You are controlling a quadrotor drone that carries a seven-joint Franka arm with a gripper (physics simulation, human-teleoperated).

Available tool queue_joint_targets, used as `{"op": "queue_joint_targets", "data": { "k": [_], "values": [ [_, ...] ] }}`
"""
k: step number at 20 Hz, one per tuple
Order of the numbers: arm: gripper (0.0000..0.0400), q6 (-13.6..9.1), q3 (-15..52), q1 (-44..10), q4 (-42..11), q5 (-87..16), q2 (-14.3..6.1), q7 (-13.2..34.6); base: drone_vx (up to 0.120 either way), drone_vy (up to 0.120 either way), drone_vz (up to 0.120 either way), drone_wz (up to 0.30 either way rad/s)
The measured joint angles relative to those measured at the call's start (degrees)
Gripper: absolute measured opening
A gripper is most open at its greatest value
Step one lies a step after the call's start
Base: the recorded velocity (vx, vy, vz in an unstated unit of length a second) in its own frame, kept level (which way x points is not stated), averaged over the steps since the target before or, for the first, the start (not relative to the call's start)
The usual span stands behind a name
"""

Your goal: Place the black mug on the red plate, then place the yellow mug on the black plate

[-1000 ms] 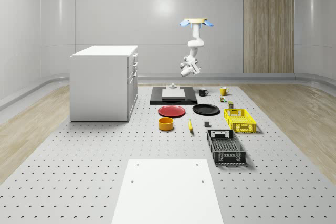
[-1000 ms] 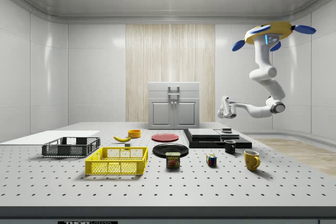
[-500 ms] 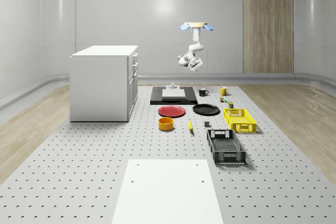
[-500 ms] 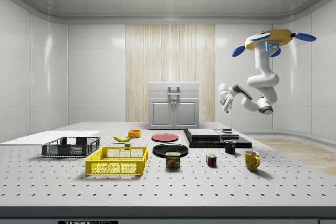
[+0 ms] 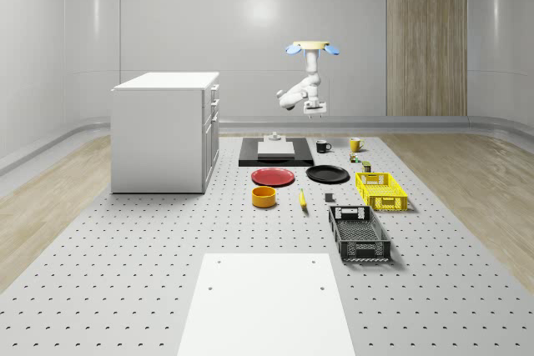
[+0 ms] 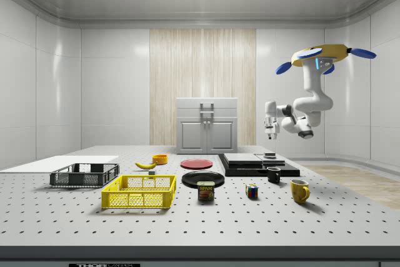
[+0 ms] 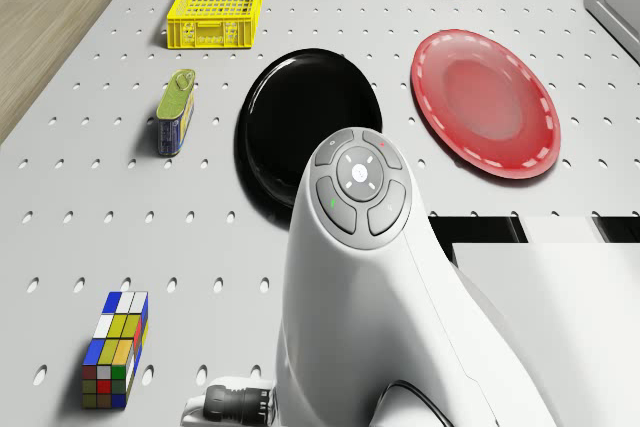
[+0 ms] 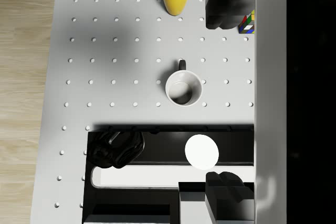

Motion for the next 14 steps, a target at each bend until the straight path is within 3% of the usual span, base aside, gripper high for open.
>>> {"op": "queue_joint_targets", "data": {
  "k": [11, 14],
  "values": [
    [0.04, 0.9, 2.6, -4.5, -0.1, 0.2, -4.0, 3.3, 0.0, -0.007, -0.12, 0.0],
    [0.04, 1.5, 3.0, -5.1, -0.1, 0.6, -5.0, 3.8, 0.0, 0.067, -0.12, 0.0]
  ]
}}
